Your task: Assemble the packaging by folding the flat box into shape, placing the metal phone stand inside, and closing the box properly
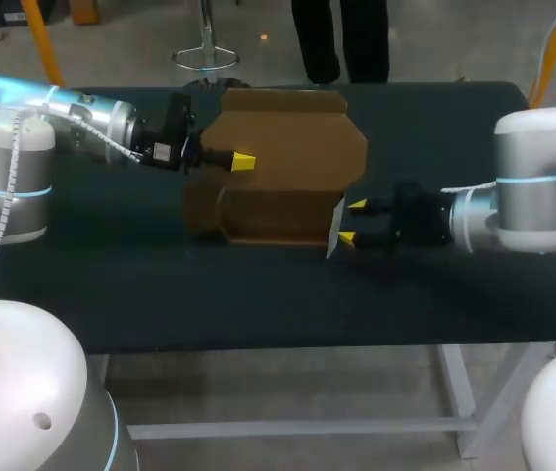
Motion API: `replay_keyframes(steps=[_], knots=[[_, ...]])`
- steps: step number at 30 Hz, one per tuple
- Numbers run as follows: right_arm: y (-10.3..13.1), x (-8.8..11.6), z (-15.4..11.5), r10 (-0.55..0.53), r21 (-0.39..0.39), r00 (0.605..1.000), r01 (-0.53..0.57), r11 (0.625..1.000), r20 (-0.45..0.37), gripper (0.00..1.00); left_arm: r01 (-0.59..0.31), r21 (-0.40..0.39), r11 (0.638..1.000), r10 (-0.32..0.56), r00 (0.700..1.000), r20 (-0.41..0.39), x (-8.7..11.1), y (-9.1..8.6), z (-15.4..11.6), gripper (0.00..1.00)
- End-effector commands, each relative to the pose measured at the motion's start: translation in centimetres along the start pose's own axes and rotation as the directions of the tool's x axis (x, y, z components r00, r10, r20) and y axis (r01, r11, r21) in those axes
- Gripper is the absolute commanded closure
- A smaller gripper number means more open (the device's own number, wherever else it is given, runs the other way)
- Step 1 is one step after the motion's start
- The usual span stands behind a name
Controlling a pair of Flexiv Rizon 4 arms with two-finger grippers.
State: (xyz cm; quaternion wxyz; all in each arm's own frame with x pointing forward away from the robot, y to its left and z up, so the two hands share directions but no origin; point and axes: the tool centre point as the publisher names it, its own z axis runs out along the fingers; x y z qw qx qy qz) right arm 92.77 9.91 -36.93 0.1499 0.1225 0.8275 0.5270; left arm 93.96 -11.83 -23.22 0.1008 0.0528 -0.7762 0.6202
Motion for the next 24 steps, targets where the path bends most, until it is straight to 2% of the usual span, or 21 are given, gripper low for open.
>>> replay_keyframes(steps=[1,3,24], knots=[[-0.03,0.25,0.75,0.001,0.001,1.000,-0.001,1.000,0.021,0.29,0.001,-0.001,1.000,-0.001,1.000,-0.003,-0.14,0.34,0.19,1.00],[0.02,0.33,0.85,0.001,0.002,1.000,-0.001,1.000,0.029,0.24,0.001,-0.001,1.000,-0.001,1.000,-0.003,-0.14,0.34,0.19,1.00],[-0.01,-0.15,1.49,0.034,-0.001,0.997,-0.034,0.999,0.069,0.31,0.001,-0.001,1.000,-0.001,1.000,-0.003,-0.14,0.34,0.19,1.00]])
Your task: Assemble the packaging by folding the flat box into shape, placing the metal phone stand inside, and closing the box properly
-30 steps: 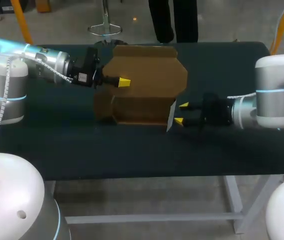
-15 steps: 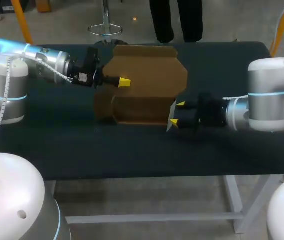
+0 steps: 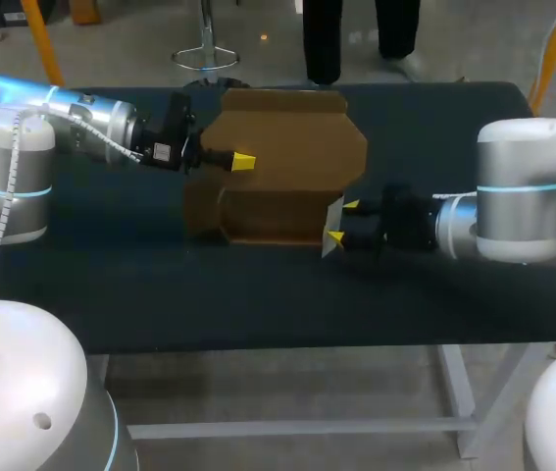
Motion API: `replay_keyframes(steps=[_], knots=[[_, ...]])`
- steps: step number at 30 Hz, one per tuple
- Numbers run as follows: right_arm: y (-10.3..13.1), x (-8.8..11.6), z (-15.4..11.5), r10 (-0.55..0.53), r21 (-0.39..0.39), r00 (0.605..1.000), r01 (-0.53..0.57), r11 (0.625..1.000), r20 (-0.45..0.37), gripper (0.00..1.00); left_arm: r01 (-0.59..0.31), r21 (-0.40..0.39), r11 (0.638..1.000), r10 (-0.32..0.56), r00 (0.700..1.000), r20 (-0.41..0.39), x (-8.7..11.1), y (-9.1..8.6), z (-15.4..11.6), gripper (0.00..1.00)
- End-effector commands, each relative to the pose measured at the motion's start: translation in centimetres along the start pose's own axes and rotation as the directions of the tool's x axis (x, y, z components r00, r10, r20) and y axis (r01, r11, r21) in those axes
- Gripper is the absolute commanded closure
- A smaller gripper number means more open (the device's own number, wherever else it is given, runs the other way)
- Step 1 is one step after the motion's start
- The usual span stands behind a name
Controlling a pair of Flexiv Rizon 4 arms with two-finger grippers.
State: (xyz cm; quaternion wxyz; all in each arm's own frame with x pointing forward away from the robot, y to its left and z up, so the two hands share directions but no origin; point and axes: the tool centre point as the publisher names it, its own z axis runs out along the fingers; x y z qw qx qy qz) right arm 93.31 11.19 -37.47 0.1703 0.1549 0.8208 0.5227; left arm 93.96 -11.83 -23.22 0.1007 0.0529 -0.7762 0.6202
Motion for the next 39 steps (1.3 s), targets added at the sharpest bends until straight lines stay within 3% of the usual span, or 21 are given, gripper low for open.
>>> replay_keyframes(steps=[1,14,39], knots=[[-0.1,-0.3,-0.1,0.006,-0.014,1.000,-0.007,1.000,-0.013,0.31,0.001,-0.001,1.000,-0.001,1.000,-0.003,-0.1,0.3,0.2,1.00],[0.2,-0.3,1.0,0.008,-0.001,1.000,-0.008,1.000,0.022,0.29,0.001,-0.001,1.000,-0.001,1.000,-0.003,-0.1,0.3,0.2,1.00],[-0.2,-0.2,0.6,0.105,-0.039,0.956,-0.098,0.994,0.274,0.31,0.001,-0.001,1.000,-0.001,1.000,-0.003,-0.1,0.3,0.2,1.00]])
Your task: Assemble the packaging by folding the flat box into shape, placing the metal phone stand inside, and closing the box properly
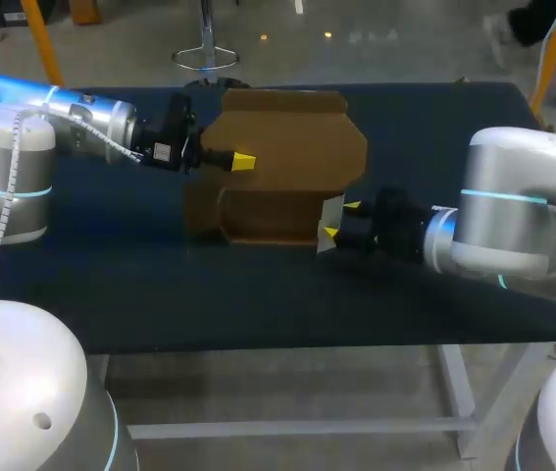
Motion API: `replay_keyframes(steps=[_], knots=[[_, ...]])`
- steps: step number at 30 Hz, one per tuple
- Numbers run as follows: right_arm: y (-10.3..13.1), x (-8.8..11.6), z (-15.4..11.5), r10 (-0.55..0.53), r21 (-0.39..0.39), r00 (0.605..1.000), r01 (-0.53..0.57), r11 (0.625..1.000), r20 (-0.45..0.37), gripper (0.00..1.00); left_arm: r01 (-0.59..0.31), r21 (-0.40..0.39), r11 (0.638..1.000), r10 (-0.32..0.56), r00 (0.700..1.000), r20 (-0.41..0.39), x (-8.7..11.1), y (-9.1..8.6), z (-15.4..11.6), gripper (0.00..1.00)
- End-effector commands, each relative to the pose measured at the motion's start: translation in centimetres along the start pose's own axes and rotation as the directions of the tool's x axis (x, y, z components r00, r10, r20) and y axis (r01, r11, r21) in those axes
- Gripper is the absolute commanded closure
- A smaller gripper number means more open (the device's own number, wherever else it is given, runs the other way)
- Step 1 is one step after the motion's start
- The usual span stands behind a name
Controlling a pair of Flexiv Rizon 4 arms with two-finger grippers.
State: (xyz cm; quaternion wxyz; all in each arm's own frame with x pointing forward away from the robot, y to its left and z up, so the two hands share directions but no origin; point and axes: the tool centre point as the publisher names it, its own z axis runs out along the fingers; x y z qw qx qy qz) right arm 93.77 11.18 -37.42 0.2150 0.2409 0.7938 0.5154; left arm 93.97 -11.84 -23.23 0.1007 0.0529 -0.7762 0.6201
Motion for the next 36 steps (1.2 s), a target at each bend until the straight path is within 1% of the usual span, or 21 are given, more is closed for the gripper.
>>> replay_keyframes(steps=[1,6,10,13,14,20,22,36], knots=[[-0.37,0.18,0.41,0.010,-0.031,0.994,-0.007,1.000,0.109,0.33,0.001,-0.001,1.000,-0.001,1.000,-0.004,-0.12,0.33,0.18,1.00],[-0.20,0.10,0.82,0.027,-0.037,0.990,-0.022,0.999,0.141,0.34,0.001,-0.001,1.000,-0.001,1.000,-0.004,-0.12,0.33,0.18,1.00],[0.09,0.09,1.05,0.036,-0.038,0.983,-0.030,0.999,0.181,0.31,0.001,-0.001,1.000,-0.001,1.000,-0.004,-0.12,0.33,0.18,1.00],[0.22,0.13,1.13,0.045,-0.039,0.978,-0.038,0.999,0.204,0.32,0.001,-0.001,1.000,-0.001,1.000,-0.004,-0.12,0.33,0.18,1.00],[0.25,0.14,1.13,0.049,-0.041,0.976,-0.041,0.998,0.213,0.31,0.001,-0.001,1.000,-0.001,1.000,-0.004,-0.12,0.33,0.18,1.00],[0.27,0.09,1.01,0.077,-0.041,0.956,-0.068,0.997,0.282,0.31,0.001,-0.001,1.000,-0.001,1.000,-0.004,-0.12,0.33,0.18,1.00],[0.26,0.09,1.01,0.094,-0.047,0.948,-0.084,0.995,0.305,0.29,0.001,-0.001,1.000,-0.001,1.000,-0.004,-0.12,0.33,0.18,1.00],[0.01,0.04,0.44,0.170,-0.079,0.897,-0.151,0.985,0.408,0.38,0.001,-0.001,1.000,-0.001,1.000,-0.004,-0.12,0.33,0.18,1.00]])
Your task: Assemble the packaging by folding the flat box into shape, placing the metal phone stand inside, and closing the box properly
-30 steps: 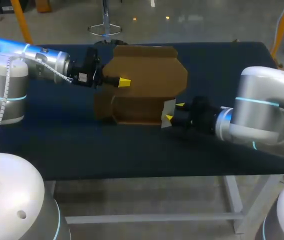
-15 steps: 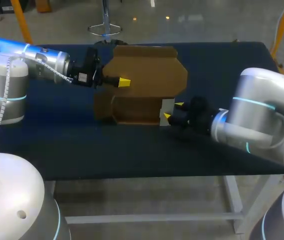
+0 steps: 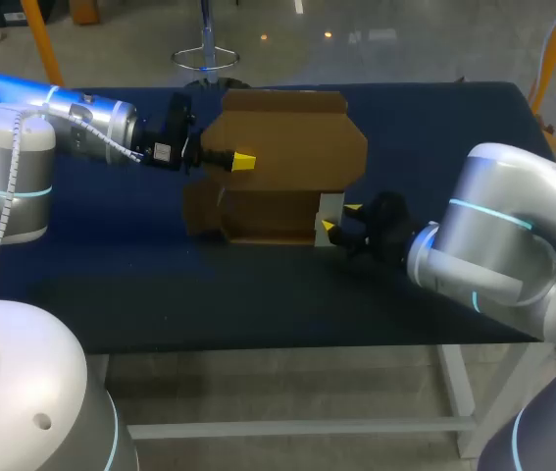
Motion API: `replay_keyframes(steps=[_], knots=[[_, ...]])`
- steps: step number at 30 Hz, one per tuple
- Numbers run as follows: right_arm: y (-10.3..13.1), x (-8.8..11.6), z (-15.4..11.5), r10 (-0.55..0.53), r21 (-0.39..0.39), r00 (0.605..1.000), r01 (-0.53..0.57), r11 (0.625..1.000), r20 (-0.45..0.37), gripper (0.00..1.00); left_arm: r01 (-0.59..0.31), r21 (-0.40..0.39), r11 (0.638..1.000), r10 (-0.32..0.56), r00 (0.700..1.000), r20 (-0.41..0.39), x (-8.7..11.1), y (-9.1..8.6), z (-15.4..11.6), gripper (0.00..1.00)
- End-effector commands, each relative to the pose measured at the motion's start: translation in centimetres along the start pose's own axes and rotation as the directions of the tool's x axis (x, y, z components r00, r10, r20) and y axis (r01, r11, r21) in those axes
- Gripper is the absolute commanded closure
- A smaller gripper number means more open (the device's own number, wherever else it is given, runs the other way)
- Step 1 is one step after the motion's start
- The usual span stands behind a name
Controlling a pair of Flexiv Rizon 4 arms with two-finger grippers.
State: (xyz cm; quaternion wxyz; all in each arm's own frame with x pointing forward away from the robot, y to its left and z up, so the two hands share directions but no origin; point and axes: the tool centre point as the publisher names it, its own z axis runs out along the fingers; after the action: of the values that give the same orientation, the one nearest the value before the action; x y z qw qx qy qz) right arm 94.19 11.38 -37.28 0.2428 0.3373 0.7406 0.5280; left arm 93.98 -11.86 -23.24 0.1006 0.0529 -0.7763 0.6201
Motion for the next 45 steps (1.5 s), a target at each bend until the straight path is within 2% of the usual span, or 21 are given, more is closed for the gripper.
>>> replay_keyframes(steps=[1,8,16,23,41,45], knots=[[-0.3,0.2,0.0,0.014,-0.022,0.963,-0.008,1.000,0.270,0.39,0.001,-0.001,1.000,-0.001,1.000,-0.004,-0.1,0.3,0.2,1.00],[0.1,0.2,0.5,0.039,-0.025,0.949,-0.033,0.999,0.311,0.45,0.001,-0.001,1.000,-0.001,1.000,-0.004,-0.1,0.3,0.2,1.00],[0.4,0.2,1.1,0.077,-0.038,0.934,-0.068,0.997,0.350,0.40,0.001,-0.001,1.000,-0.001,1.000,-0.004,-0.1,0.3,0.2,1.00],[0.7,0.2,1.4,0.093,-0.041,0.920,-0.084,0.996,0.380,0.50,0.001,-0.001,1.000,-0.001,1.000,-0.004,-0.1,0.3,0.2,1.00],[0.8,-0.2,1.9,0.125,0.000,0.896,-0.139,0.990,0.427,0.57,0.001,-0.001,1.000,-0.001,1.000,-0.004,-0.1,0.3,0.2,1.00],[0.7,-0.3,2.1,0.130,0.012,0.892,-0.150,0.989,0.432,0.62,0.001,-0.001,1.000,-0.001,1.000,-0.004,-0.1,0.3,0.2,1.00]])
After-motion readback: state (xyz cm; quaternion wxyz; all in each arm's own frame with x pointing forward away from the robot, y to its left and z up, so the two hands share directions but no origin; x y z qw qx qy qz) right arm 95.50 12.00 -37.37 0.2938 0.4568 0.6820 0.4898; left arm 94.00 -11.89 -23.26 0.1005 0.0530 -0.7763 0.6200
